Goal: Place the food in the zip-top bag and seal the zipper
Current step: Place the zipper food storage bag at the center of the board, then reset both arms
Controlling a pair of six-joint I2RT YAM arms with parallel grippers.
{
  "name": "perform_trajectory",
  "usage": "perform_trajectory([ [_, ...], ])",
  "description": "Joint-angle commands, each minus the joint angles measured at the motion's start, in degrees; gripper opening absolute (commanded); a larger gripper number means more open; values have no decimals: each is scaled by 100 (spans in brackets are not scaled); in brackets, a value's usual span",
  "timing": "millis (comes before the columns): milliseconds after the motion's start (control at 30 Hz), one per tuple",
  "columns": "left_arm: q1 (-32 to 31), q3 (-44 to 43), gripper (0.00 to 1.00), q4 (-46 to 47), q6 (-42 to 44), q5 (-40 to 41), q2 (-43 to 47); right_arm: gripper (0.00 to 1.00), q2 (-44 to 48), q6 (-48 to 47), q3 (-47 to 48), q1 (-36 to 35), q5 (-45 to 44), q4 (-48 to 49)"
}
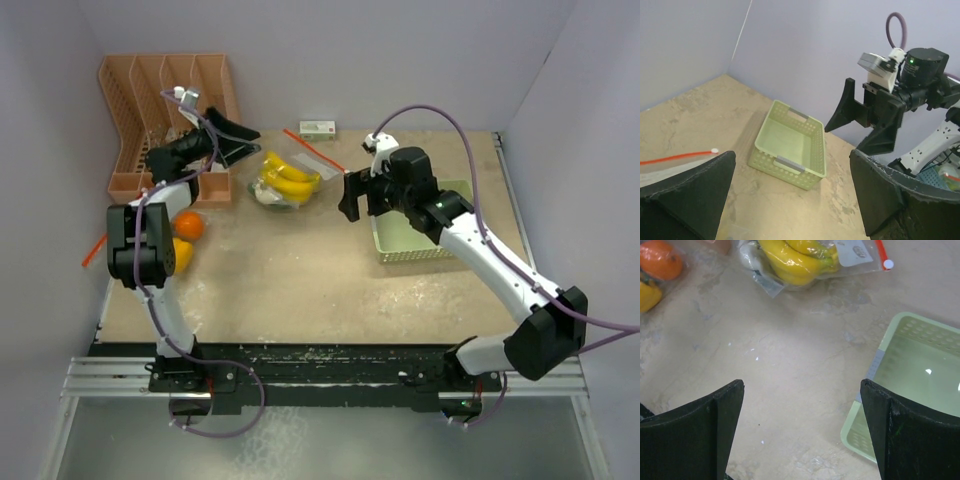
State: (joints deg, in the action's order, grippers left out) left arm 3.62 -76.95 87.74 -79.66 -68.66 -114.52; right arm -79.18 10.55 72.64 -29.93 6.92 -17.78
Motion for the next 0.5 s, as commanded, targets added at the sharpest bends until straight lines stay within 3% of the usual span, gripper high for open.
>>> perform_trajectory([
  [0,-160,244,99,348,577,165,803,99,45,647,295,14,-1016,83],
  [100,-326,462,99,-123,1150,51,1068,99,-34,739,381,14,-1489,-70],
  [267,-466,637,99,-772,1820,-73,1324,100,89,765,237,14,-1486,47],
  [367,-467,836,99,-893,2023,79,1493,100,191,752,102,14,-1493,161],
  [467,-467,1047,99,-1576,2692,300,1773,99,302,728,-3,15,-1629,216],
])
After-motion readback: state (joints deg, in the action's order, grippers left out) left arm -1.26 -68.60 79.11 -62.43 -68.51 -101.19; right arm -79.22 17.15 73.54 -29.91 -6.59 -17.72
